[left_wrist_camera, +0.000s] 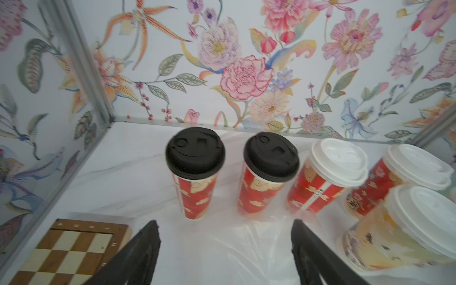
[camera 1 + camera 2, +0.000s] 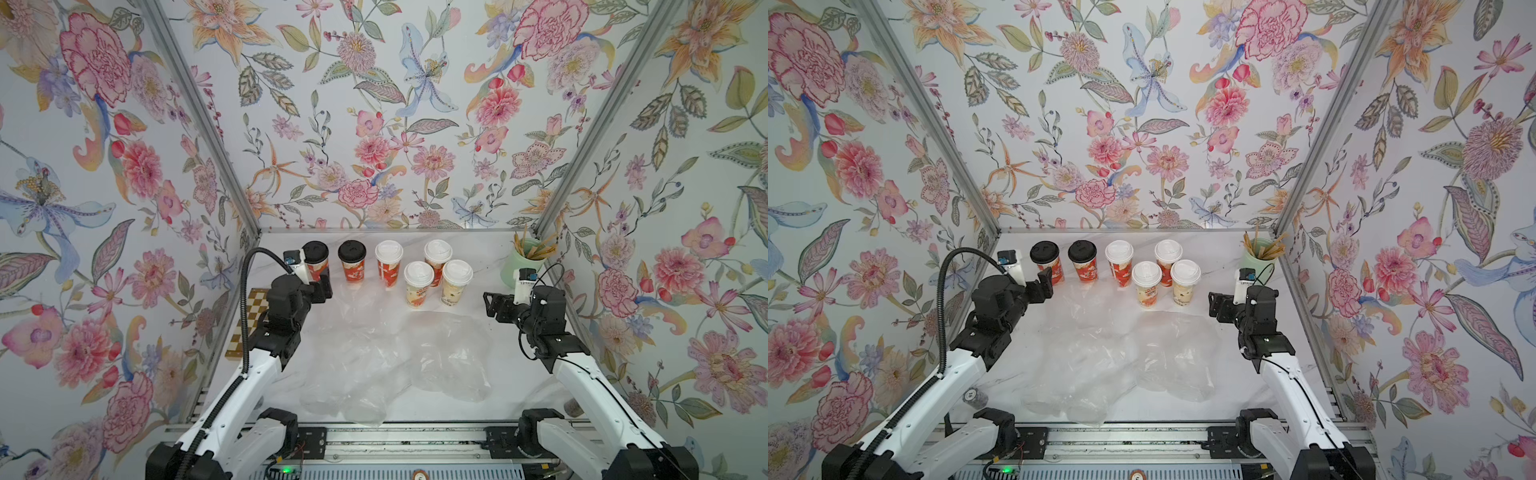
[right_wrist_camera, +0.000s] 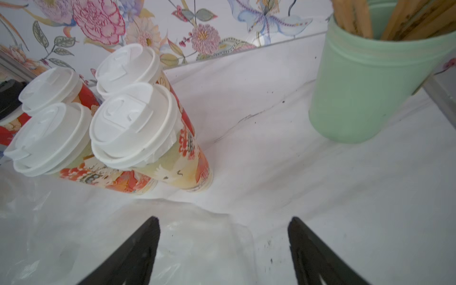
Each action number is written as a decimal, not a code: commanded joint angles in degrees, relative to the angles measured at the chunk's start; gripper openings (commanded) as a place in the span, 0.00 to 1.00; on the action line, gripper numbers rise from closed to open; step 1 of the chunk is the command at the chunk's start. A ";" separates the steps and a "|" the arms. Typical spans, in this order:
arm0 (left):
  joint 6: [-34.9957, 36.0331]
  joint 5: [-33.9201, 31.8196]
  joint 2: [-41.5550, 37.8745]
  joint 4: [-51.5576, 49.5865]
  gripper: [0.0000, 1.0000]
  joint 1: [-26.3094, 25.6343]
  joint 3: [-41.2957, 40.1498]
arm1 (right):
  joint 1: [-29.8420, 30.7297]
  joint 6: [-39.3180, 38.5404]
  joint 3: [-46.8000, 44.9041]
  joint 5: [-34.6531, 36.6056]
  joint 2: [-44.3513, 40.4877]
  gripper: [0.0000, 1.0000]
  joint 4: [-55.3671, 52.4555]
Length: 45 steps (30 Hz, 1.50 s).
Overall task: Pack milk tea into plastic carrier bags
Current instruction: Adjust the plastic carrier bag at the center of the board.
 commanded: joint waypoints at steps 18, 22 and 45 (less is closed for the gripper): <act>-23.73 3.80 25.85 -4.40 0.66 -34.47 13.05 | 0.21 9.39 -0.36 -6.52 13.09 0.86 -19.93; -24.59 4.97 30.66 -2.86 0.60 -35.61 15.31 | 0.21 11.03 -2.49 -8.36 13.07 0.87 -18.66; -20.80 -1.91 29.73 -6.68 0.58 -34.58 18.01 | -1.16 14.43 -2.73 -8.08 -1.09 0.05 -17.32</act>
